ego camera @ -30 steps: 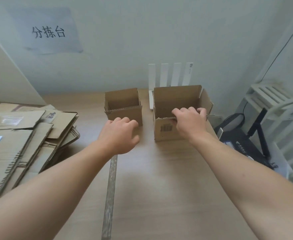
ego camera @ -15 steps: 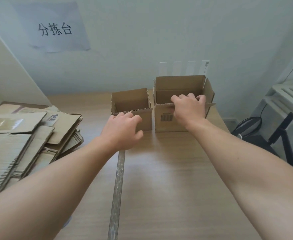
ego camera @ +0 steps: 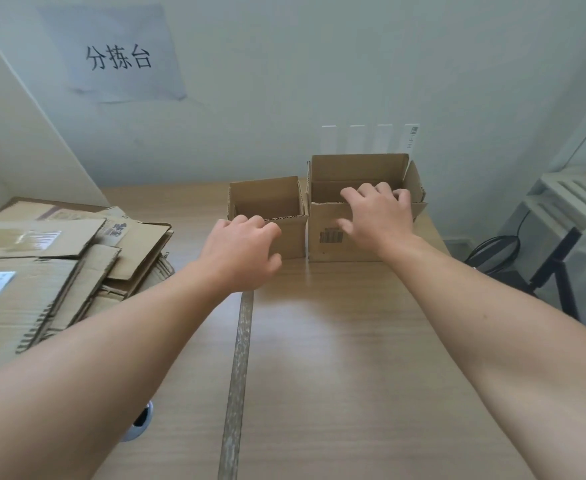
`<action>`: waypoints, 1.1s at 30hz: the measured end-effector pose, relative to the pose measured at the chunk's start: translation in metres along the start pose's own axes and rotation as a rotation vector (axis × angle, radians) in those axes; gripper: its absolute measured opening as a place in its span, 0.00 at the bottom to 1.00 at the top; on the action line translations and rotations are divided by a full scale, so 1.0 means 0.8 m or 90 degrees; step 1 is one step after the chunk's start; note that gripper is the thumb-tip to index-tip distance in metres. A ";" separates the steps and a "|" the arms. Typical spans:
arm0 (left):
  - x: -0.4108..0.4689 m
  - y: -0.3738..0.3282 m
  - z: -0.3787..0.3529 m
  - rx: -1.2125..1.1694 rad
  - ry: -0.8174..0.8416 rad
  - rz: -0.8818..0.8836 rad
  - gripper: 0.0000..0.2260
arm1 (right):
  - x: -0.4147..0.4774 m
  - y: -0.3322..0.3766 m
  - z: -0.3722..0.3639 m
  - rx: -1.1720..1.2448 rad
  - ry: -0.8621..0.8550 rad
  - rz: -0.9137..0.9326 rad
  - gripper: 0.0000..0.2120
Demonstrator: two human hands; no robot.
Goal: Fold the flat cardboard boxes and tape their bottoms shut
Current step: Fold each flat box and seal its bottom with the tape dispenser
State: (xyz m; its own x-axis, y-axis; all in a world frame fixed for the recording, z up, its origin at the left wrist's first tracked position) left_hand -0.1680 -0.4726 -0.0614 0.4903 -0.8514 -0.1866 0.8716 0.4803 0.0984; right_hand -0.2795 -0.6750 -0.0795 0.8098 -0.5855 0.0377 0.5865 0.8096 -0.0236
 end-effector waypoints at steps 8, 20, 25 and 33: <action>-0.060 0.012 0.036 0.052 0.010 0.022 0.15 | -0.078 0.028 0.050 -0.096 -0.111 0.071 0.16; -0.337 0.114 0.078 0.043 0.024 0.089 0.17 | -0.292 0.234 0.165 -0.047 0.083 0.100 0.16; -0.479 0.157 0.086 0.006 0.011 0.102 0.19 | -0.404 0.345 0.208 -0.034 0.097 0.096 0.17; -0.605 0.218 0.069 -0.058 -0.021 0.118 0.19 | -0.486 0.468 0.218 -0.032 0.106 0.118 0.16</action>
State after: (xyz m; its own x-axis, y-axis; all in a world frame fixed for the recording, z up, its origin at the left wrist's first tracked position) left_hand -0.2531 0.0115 0.0997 0.6436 -0.7523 -0.1408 0.7629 0.6453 0.0395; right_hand -0.3779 -0.1370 0.0714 0.8927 -0.4293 -0.1372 0.4244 0.9032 -0.0651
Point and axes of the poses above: each hand's wrist, its own x-axis towards the middle knuckle, its own z-axis out of the back of the hand, y = z × x, the point moved 2 cm from there along x, towards the middle knuckle, and after that the axes turned 15 degrees about y, right-handed, at the moved point
